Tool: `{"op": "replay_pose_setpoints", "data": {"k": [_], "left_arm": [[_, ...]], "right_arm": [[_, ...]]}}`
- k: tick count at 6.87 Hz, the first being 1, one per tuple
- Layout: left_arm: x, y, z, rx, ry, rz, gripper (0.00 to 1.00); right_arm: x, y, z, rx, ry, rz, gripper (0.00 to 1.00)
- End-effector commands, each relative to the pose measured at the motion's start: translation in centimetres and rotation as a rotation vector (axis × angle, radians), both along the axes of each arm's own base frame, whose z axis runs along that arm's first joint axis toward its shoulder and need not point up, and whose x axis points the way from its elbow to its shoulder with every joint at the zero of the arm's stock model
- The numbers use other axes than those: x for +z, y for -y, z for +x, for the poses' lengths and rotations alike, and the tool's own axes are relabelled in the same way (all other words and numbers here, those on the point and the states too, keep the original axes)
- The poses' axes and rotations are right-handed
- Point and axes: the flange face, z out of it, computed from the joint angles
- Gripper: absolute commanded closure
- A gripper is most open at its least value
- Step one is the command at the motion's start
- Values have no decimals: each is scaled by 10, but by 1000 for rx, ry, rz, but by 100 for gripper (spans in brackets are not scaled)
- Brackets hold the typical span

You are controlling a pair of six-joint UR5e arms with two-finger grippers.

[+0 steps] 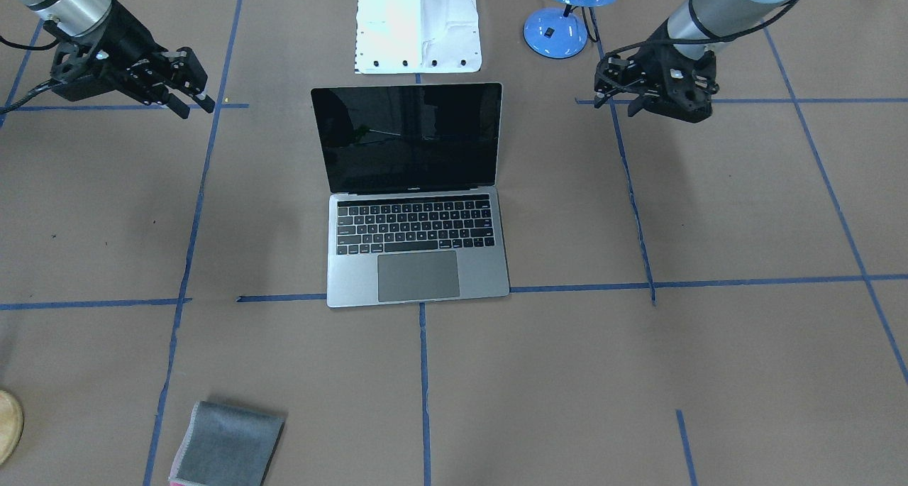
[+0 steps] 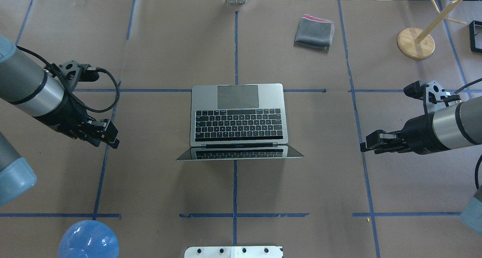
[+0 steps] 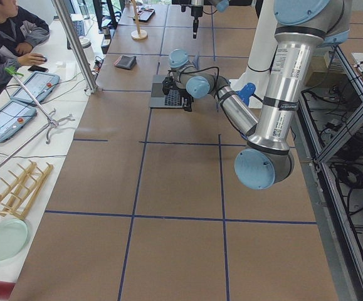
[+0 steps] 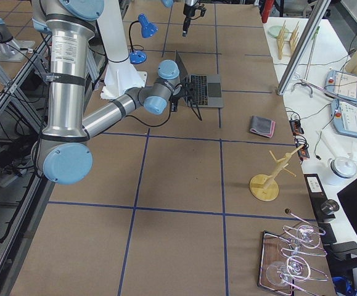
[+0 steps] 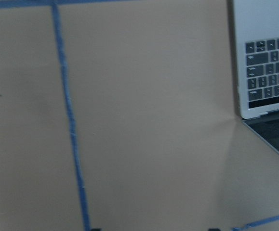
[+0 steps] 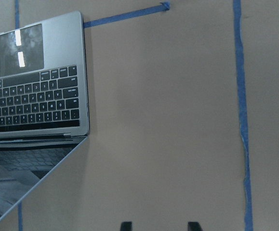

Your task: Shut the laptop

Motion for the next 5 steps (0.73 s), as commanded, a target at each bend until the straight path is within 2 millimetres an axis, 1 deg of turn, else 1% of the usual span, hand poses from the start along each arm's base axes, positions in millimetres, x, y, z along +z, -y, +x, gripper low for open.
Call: {"op": "replay_pose_setpoints", "data": {"k": [1,2,3,4,5], "left_arm": [[-17,-29,50,70,-17,65,88],[-17,-35,61,94,-36,80,93],[-18,-44,69,114,-42,82,95],[-19,-48,73,120,-44,78,97],[-25,-48,74,102,-46,53,100]], "right_arm": [[-16,-32,-28,-69,16,35,58],[-28,-52,-37,-120,39,53,66],[-39,-66,-41,-150,59,69,73],[-44,-76,-47,-152,60,87,82],[-44,-84,-59,-139,46,109,91]]}}
